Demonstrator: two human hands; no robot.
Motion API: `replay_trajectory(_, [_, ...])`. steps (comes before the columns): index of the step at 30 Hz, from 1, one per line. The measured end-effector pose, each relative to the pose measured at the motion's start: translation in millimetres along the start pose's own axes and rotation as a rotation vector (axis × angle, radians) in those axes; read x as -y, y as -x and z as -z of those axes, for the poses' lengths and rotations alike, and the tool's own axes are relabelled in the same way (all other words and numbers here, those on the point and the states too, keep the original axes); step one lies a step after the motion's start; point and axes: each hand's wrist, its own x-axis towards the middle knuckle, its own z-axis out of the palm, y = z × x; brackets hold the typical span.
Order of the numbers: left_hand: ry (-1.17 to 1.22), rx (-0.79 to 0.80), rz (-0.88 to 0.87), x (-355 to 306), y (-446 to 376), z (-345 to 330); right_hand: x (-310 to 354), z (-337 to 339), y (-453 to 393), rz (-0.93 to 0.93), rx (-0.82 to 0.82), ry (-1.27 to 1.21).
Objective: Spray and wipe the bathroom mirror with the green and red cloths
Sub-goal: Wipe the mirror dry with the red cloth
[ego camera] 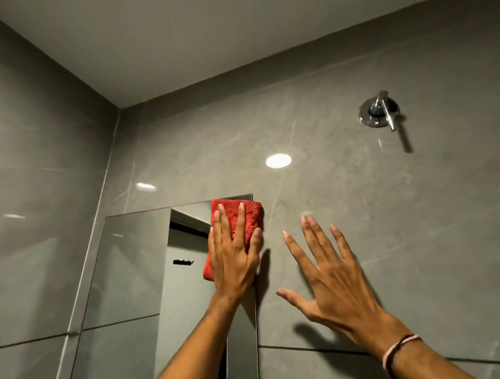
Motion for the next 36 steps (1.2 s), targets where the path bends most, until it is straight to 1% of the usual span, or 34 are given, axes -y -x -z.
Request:
replay_trajectory(4, [-0.026, 0.007, -0.098, 4, -6, 4, 8, -21, -3, -0.003, 0.002, 0.040])
replay_trajectory(7, [-0.066, -0.005, -0.134, 9, -20, 5, 17, -36, -13, 0.001, 0.002, 0.080])
replay_trajectory(10, [-0.075, -0.015, -0.159, 21, -46, 10, 30, -47, -23, -0.040, -0.021, 0.091])
replay_trajectory(11, [-0.067, -0.023, -0.126, 27, -58, 14, 35, -48, -27, -0.050, -0.035, 0.087])
replay_trajectory(13, [-0.055, -0.058, 0.001, 50, -79, 23, 45, -55, -33, -0.066, -0.063, 0.059])
replay_trajectory(16, [-0.047, -0.125, 0.206, 111, -95, 40, 56, -67, -40, -0.068, -0.092, 0.047])
replay_trajectory(18, [-0.040, -0.173, 0.323, 158, -87, 53, 57, -74, -42, -0.073, -0.113, 0.046])
replay_trajectory(22, [-0.016, -0.242, 0.539, 245, -21, 75, 57, -75, -41, -0.085, -0.123, 0.074])
replay_trajectory(24, [-0.005, -0.255, 0.647, 276, 30, 81, 59, -73, -42, -0.080, -0.120, 0.082])
replay_trajectory(26, [0.001, -0.271, 0.733, 293, 87, 83, 60, -71, -42, -0.086, -0.141, 0.086])
replay_trajectory(29, [-0.024, -0.289, 0.906, 306, 180, 87, 62, -71, -40, -0.082, -0.197, 0.086])
replay_trajectory(32, [-0.034, -0.297, 1.076, 303, 271, 84, 64, -76, -37, -0.112, -0.234, 0.080])
replay_trajectory(34, [-0.034, -0.313, 1.197, 291, 318, 81, 64, -79, -38, -0.102, -0.240, 0.068])
replay_trajectory(36, [-0.010, -0.339, 1.293, 272, 339, 76, 63, -79, -40, -0.100, -0.238, 0.055])
